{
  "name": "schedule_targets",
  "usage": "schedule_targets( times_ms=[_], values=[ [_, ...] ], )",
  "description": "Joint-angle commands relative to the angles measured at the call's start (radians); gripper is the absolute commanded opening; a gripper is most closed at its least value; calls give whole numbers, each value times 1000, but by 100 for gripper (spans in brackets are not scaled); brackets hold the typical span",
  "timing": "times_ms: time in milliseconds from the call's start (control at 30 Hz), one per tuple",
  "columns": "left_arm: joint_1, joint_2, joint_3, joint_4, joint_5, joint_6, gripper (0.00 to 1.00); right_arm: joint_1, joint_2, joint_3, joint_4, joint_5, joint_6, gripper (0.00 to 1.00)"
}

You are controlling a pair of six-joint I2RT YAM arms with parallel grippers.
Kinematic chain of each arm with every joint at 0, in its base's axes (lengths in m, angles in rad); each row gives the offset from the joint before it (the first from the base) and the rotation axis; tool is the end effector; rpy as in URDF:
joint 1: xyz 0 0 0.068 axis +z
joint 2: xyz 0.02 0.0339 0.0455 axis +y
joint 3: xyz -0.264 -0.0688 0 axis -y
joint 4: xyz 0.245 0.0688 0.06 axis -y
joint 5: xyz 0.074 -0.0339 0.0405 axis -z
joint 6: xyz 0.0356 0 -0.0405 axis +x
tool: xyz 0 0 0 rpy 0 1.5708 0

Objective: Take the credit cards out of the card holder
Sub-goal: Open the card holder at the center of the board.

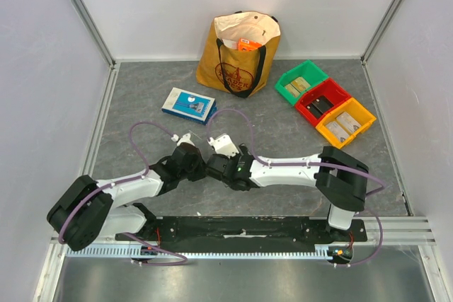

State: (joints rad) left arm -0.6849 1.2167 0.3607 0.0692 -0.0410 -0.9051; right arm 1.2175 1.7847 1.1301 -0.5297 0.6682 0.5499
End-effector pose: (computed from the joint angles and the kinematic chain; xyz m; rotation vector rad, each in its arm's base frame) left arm 0.1649 -0.1328 0.1378 -0.2929 2.4588 -0.6952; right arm 0.1402 0.3164 0.1755 -0.6285 2.3070 -0.1643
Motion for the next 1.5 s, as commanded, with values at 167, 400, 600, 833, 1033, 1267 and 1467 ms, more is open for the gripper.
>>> schedule_targets(
  times_ms=[167,400,600,833,1033,1267,1467],
  values=[
    [1,-31,12,-63,4,40,2,-38,-139,8,-84,99,7,57],
    [2,-62,17,-131,-26,52,2,-188,-200,-104,5,-42,-33,22],
    [11,-48,27,-149,-46,60,2,-285,-196,-233,135,-202,-53,19],
    [16,-29,76,-190,-65,90,2,-297,-182,-299,191,-251,-38,23],
    [19,-54,84,-209,-60,104,2,-285,-332,-251,166,-259,-68,55],
    [18,-71,81,-212,-45,104,2,-188,-377,-124,148,-249,-114,84],
    [16,-71,81,-213,-45,107,2,-128,-331,-41,166,-283,-134,80]
  ],
)
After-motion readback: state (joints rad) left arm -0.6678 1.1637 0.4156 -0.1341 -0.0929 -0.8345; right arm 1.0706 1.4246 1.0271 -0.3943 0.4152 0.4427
